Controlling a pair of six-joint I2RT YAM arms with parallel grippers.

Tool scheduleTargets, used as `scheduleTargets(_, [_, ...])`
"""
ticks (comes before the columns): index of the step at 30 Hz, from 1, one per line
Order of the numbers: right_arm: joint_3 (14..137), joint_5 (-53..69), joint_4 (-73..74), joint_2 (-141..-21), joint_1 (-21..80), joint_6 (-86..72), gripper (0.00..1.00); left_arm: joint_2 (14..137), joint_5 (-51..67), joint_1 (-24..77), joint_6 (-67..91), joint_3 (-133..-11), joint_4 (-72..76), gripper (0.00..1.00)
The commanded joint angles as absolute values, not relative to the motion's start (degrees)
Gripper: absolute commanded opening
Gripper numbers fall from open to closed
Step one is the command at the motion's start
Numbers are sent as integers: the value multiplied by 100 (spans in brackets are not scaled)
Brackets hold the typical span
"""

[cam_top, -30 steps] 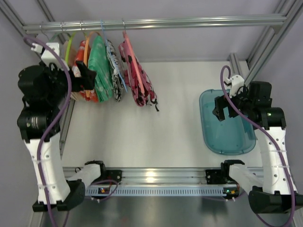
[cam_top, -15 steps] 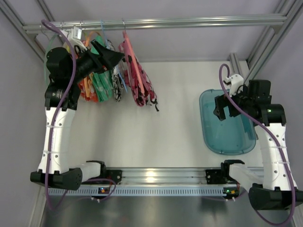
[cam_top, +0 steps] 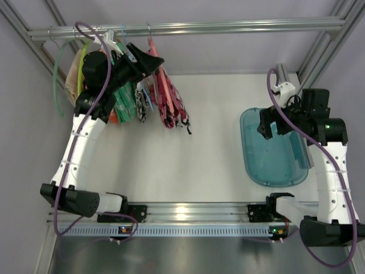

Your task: Remove the trousers from the hanger

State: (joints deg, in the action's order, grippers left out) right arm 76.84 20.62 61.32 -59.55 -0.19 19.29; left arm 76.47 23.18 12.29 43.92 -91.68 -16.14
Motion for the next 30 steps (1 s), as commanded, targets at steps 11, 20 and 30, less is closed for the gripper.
scheduleTargets(11, [7805,2127,6117,-5941,-97,1942,99,7998,2944,1318,4983,-8341,738,73])
scheduleTargets(20, [7638,2083,6038,-5880,-97,1977,99,7998,3155,1318,4633,-7946,1757,51])
scheduleTargets(30, [7567,2048,5968,-5906,-97,2013,99,8165,3374,1318,3921,-7621,2671,0])
